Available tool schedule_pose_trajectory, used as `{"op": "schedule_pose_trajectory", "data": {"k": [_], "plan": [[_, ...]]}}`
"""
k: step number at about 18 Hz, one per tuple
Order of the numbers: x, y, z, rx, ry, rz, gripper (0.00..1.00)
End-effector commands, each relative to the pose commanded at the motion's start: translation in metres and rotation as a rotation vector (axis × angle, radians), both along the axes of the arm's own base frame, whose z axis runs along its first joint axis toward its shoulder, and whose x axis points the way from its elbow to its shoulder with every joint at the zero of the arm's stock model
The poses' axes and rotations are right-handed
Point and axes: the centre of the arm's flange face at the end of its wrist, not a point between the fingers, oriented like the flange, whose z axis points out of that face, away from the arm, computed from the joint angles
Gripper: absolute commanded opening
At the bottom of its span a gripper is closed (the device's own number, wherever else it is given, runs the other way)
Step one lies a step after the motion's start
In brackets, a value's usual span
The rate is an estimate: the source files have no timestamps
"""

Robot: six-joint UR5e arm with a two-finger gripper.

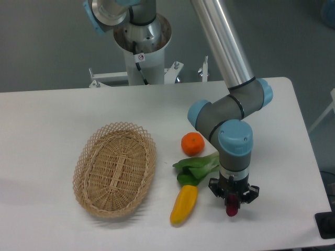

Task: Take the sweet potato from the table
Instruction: 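Lift the gripped sweet potato up and move it toward the bok choy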

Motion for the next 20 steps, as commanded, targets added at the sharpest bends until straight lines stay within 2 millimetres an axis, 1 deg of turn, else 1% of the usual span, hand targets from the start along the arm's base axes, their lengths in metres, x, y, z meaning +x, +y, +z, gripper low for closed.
{"op": "schedule_pose_trajectory", "data": {"k": [2,5,7,10,12,15,18,20], "plan": [[0.011,-0.003,0.027,0.014,0.011,-0.007,0.34],[0.038,0.012,0.067,0.047,0.044,-0.05,0.34],[0.055,0.016,0.087,0.091,0.011,-0.081,0.34],[0.078,0.018,0.115,0.101,-0.01,-0.111,0.34],[0.089,0.016,0.131,0.098,-0.014,-0.12,0.33],[0.092,0.013,0.147,0.101,0.007,-0.144,0.33],[0.096,0.01,0.154,0.08,-0.005,-0.164,0.33],[0.1,0.005,0.164,0.063,-0.005,-0.194,0.33]]}}
